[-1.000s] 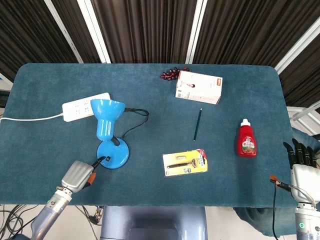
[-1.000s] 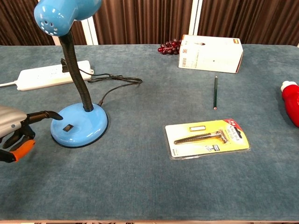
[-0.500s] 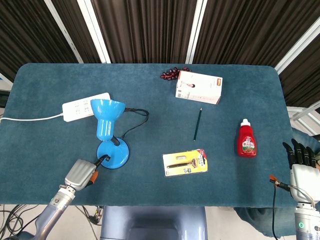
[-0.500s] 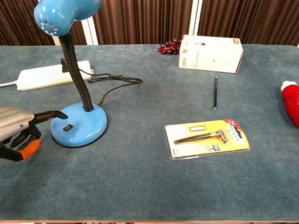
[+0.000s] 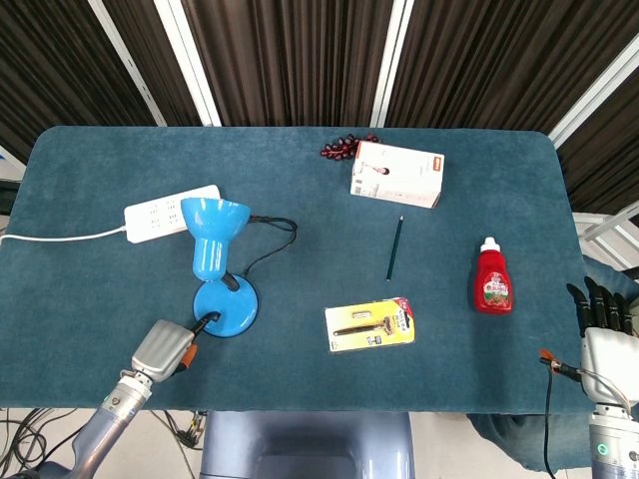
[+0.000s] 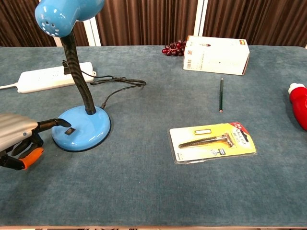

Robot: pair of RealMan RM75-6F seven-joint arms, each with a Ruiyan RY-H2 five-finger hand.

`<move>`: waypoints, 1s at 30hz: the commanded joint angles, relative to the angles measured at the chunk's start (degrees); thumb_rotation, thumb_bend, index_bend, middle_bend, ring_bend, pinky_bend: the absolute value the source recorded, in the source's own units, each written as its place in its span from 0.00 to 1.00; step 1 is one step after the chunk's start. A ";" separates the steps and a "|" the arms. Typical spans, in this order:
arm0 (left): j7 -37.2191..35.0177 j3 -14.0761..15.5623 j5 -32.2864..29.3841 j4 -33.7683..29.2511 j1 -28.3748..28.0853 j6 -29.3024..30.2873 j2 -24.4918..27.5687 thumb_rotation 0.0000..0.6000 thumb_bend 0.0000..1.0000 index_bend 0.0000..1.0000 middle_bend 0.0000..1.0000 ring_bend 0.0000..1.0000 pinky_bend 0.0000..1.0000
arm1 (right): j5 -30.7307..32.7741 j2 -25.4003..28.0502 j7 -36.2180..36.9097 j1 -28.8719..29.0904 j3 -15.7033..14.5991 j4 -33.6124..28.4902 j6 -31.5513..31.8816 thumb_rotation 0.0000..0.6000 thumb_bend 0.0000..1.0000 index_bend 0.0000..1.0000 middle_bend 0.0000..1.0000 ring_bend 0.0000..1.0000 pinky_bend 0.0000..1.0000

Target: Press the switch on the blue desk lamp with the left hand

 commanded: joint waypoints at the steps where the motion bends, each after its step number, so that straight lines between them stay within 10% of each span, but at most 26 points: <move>1: 0.09 0.17 -0.16 0.07 -0.09 -0.16 0.00 1.00 0.61 0.10 0.76 0.71 0.89 | 0.01 0.02 0.04 -0.02 0.01 -0.05 0.02 1.00 0.14 0.12 0.05 0.04 0.00; 30: 0.60 -0.58 0.45 -1.44 -0.81 3.27 0.90 1.00 0.53 0.13 0.63 0.60 0.83 | 0.05 0.01 0.11 -0.06 0.07 -0.05 0.13 1.00 0.14 0.12 0.05 0.04 0.00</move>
